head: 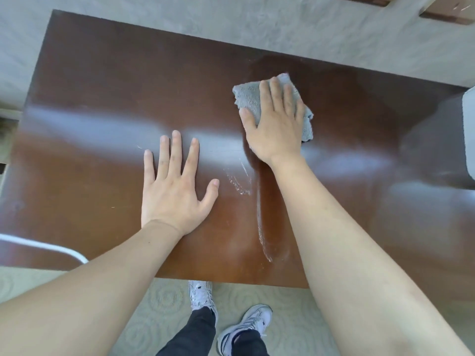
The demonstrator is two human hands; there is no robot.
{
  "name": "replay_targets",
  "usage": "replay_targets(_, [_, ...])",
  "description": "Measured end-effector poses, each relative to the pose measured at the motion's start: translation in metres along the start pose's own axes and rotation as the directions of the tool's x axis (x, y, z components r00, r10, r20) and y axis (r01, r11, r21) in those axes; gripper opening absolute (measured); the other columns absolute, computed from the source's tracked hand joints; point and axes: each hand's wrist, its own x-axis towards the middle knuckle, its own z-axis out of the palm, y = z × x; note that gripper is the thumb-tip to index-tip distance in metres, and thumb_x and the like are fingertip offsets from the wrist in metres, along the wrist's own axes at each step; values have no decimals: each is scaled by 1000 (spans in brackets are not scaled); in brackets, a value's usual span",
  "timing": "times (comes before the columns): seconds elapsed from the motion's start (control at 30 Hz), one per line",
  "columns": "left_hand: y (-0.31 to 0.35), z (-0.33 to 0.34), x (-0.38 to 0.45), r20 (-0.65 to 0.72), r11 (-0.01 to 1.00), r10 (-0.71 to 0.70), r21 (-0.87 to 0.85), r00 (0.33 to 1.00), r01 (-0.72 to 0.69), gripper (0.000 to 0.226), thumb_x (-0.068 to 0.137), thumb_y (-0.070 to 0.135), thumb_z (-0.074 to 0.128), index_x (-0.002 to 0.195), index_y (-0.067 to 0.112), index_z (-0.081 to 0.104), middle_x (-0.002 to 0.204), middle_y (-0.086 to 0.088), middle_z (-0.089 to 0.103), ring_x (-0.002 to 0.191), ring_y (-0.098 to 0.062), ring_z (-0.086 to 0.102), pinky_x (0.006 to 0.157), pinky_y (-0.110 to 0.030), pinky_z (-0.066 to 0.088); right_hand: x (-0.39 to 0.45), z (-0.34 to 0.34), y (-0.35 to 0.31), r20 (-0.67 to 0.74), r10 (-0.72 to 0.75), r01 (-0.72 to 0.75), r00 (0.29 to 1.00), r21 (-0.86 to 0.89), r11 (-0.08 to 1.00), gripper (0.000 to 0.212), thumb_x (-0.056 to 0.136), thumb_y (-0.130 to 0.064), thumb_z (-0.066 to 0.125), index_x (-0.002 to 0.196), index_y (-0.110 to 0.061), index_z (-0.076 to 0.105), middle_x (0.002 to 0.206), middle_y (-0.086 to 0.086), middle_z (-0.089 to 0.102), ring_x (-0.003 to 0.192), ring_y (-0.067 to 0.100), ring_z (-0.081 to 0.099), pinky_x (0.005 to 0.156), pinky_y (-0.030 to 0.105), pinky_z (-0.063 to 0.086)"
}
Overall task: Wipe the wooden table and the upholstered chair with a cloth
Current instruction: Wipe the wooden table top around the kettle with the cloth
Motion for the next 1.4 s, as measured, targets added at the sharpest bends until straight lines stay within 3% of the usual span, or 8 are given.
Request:
replay_targets(0.2, [0, -6, -1, 20, 999, -12, -29, 1000, 12, 81, 96, 63, 23, 163, 18, 16, 169, -15, 8, 156, -30, 2, 124, -53, 3, -97, -15, -1, 69, -166, 145, 984, 235, 961, 48, 105, -32, 38, 152, -22, 36, 162, -5, 27, 153, 17, 12, 123, 39, 5])
replay_targets(0.3, [0, -7, -1, 30, 999, -11, -40, 999, 13, 81, 96, 63, 21, 163, 18, 16, 169, -14, 7, 156, -30, 1, 124, -53, 3, -144, -26, 17, 158, -29, -45, 987, 445, 894, 45, 105, -39, 34, 149, -31, 40, 157, -10, 37, 146, 6, 25, 118, 24, 15])
replay_targets(0.4, [-1, -6, -1, 22, 999, -12, -48, 1000, 13, 80, 96, 63, 22, 162, 18, 17, 169, -14, 8, 156, -30, 3, 124, -53, 4, -193, -29, 29, 216, 207, -298, 954, 627, 720, 49, 98, -55, 28, 137, -33, 50, 137, -10, 59, 122, 8, 53, 101, 33, 43])
replay_targets(0.47, [0, -5, -1, 24, 999, -11, -41, 1000, 12, 80, 97, 63, 23, 162, 17, 17, 169, -15, 9, 156, -31, 3, 124, -54, 4, -224, -22, 22, 201, 161, -249, 966, 571, 782, 57, 100, -58, 20, 146, -33, 42, 153, -12, 42, 141, 4, 34, 115, 35, 30])
replay_targets(0.57, [1, -6, 0, 31, 1000, -3, -13, 1000, 3, 83, 96, 65, 23, 162, 15, 18, 168, -17, 9, 156, -33, 5, 124, -55, 6, -241, 4, 3, 204, 2, -46, 979, 210, 977, 68, 101, -56, 5, 159, -22, 11, 167, -3, -1, 153, 15, -8, 124, 41, -2])
replay_targets(0.83, [2, -3, -1, -3, 1000, -2, -14, 1000, 2, 83, 97, 62, 25, 161, 9, 23, 168, -19, 13, 155, -34, 8, 123, -57, 10, -165, 20, -8, 116, -4, 6, 993, -19, 1000, 72, 101, -61, 15, 159, -21, 3, 167, 5, -6, 153, 23, -10, 123, 47, -1])
replay_targets(1.2, [-1, -3, -2, -11, 999, -1, -44, 1000, 1, 84, 94, 63, 30, 159, 10, 29, 167, -17, 18, 155, -32, 12, 123, -56, 12, 44, 2, -21, 97, -59, 60, 993, -9, 998, 75, 100, -63, 21, 159, -20, 1, 167, 7, -8, 153, 24, -11, 123, 45, -8])
replay_targets(1.4, [0, -6, -2, 9, 1000, -6, -24, 1000, 6, 82, 95, 61, 30, 160, 11, 28, 167, -17, 16, 155, -32, 12, 124, -56, 11, 63, -7, -18, 110, -160, 158, 981, 31, 987, 64, 105, -50, 22, 159, -22, 6, 167, 2, -3, 153, 22, -9, 123, 43, -8])
